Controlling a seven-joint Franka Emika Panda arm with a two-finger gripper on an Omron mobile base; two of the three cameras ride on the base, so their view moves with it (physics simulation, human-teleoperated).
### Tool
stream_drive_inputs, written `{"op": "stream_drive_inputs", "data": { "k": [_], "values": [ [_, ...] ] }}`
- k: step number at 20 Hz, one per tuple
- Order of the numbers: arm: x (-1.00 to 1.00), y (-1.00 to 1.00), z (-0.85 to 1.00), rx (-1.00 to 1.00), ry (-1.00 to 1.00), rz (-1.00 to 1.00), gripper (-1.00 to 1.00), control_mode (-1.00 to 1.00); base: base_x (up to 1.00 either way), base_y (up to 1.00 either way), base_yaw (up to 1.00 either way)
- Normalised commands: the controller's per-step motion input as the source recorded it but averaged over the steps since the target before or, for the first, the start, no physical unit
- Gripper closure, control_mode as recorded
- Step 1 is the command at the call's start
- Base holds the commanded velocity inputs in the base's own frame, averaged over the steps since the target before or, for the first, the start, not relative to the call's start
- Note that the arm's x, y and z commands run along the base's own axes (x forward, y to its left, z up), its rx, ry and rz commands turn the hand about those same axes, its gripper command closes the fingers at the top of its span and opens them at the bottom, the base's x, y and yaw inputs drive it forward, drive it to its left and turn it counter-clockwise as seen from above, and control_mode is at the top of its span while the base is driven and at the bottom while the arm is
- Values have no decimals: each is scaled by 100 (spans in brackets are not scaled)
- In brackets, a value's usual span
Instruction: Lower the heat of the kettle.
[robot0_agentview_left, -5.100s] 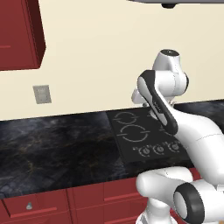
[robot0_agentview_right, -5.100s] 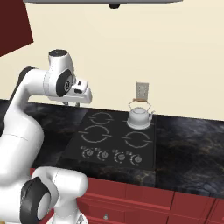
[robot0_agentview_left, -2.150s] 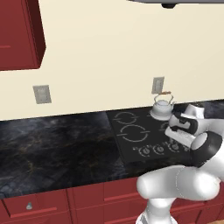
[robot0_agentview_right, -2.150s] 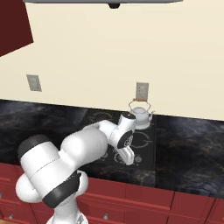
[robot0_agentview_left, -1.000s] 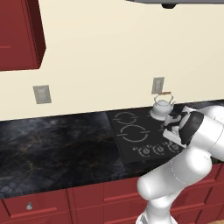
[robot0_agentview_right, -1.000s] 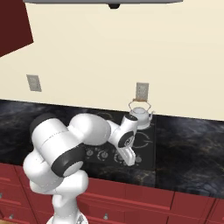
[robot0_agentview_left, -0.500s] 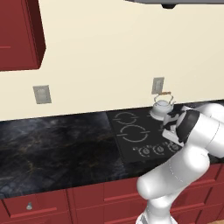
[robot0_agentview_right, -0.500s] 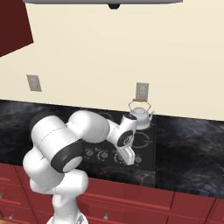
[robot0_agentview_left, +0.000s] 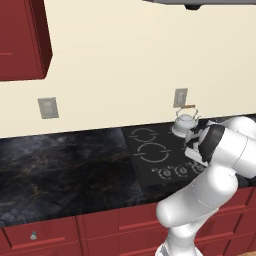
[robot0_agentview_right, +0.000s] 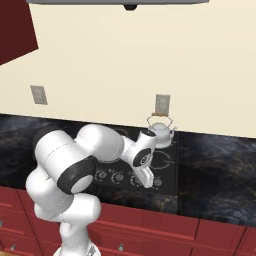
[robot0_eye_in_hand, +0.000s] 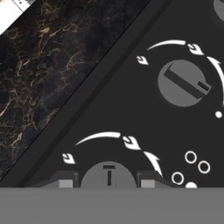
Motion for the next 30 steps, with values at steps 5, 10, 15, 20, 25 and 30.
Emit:
{"op": "stream_drive_inputs", "data": {
  "k": [5,10,15,20,25,30],
  "values": [
    [0,7,-8,0,0,-13,100,-100,0,0,0],
    [0,3,-6,0,0,-33,100,-100,0,0,0],
    [0,0,-8,0,0,-36,100,-100,0,0,0],
    [0,1,-13,0,0,-39,100,-100,0,0,0],
    [0,0,-14,0,1,-39,100,-100,0,0,0],
    [0,0,-14,0,2,-38,100,-100,0,0,0]
  ]
}}
